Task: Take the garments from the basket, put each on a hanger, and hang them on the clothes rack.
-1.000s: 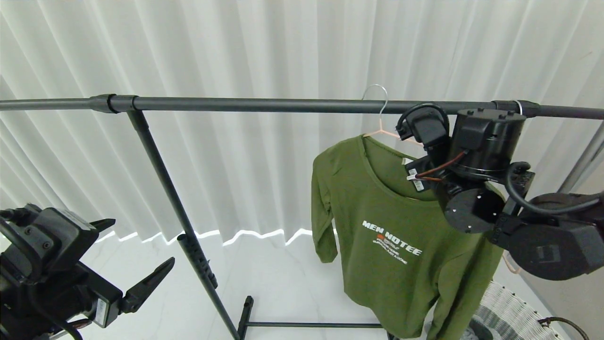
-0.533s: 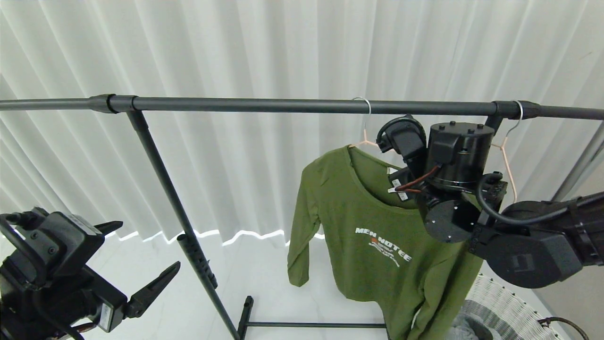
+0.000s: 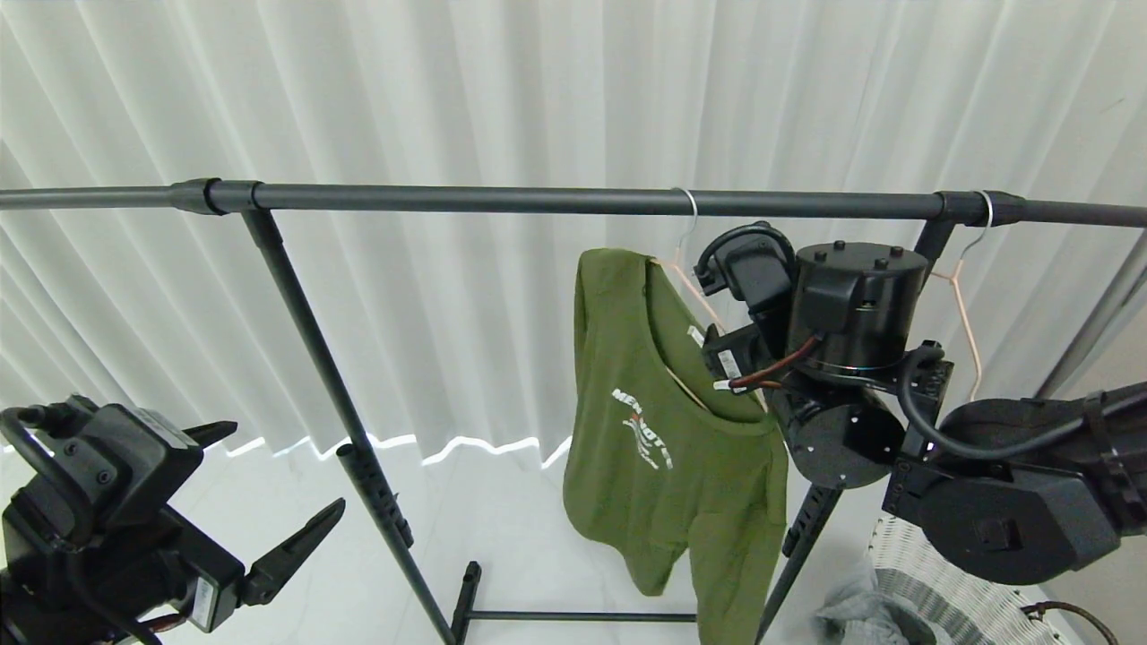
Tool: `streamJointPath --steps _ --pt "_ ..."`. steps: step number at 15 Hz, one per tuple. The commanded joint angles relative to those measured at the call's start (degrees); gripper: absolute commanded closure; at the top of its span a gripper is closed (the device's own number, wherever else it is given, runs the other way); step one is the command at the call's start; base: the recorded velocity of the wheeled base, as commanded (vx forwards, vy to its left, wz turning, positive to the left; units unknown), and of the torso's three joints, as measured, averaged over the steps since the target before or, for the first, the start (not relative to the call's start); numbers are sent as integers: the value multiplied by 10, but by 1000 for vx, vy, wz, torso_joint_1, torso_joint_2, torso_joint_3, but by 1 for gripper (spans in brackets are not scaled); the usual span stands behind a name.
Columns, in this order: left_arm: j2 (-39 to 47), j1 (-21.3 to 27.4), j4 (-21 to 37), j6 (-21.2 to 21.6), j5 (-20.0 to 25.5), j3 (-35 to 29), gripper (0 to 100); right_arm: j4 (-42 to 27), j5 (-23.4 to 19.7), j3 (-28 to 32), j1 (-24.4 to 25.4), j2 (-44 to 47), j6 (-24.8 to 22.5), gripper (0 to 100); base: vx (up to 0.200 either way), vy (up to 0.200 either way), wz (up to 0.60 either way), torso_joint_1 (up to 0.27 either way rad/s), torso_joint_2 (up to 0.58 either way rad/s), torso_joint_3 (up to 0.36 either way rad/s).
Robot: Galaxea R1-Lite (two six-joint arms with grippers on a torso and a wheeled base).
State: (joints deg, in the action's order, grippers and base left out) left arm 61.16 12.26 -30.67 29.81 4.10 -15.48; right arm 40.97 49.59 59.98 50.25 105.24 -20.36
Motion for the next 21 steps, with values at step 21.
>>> streamJointPath --steps 21 --pt "-11 -87 0 1 -1 16 0 3 -136 -203 -81 -217 -63 0 -67 0 0 0 2 1"
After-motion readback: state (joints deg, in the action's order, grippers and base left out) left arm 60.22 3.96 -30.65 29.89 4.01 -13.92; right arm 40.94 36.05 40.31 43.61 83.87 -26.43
